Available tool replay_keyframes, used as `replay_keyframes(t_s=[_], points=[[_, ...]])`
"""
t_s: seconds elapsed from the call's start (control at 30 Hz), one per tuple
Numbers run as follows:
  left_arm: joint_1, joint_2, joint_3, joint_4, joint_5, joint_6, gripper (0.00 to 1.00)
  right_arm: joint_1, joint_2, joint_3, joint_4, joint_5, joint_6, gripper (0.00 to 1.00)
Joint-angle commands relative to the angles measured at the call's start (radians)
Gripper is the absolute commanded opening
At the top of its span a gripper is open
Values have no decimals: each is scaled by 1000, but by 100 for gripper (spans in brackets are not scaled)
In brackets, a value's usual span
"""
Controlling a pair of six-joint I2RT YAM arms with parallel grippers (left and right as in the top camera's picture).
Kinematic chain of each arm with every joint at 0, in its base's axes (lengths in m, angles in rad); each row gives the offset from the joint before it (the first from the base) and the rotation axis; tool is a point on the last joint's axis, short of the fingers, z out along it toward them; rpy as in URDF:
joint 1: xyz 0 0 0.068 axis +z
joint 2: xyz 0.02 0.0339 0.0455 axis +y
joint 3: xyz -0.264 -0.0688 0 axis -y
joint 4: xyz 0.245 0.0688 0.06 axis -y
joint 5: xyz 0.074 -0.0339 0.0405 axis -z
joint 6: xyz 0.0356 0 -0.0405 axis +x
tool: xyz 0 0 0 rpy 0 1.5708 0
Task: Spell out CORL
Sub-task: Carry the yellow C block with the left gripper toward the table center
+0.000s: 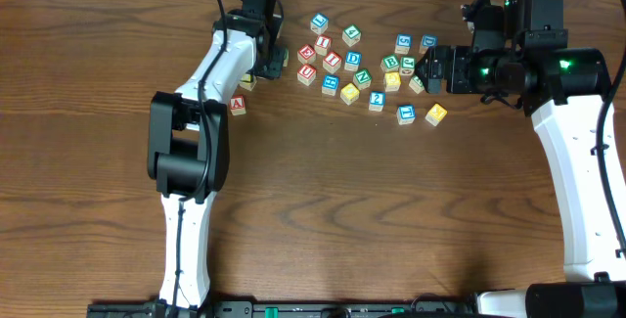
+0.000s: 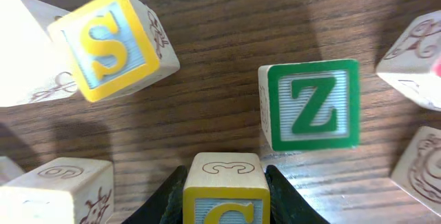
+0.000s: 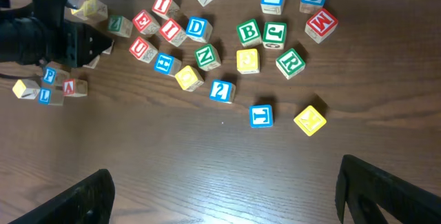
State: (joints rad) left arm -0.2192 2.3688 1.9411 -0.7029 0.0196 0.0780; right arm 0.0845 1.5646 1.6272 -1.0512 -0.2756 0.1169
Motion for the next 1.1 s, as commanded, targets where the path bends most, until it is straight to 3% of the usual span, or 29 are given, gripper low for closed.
replay_keyframes(t_s=[0.0,0.23,0.47,0.77,1.07], points=[[-3,-105,-8,-11,-6,-13,28,9,5,-7,0,8,-14,99],[-2,-317,-8,-99,-6,-156,28,9,5,-7,0,8,-14,99],[-3,-524,-8,-291,-5,-303,28,9,5,-7,-1,7,-14,99],[-15,-558,-29,-534,-5,-369,28,9,5,-7,0,8,-14,99],[-83,-543,-292,-438,-5,-394,28,9,5,-7,10,8,-14,99]])
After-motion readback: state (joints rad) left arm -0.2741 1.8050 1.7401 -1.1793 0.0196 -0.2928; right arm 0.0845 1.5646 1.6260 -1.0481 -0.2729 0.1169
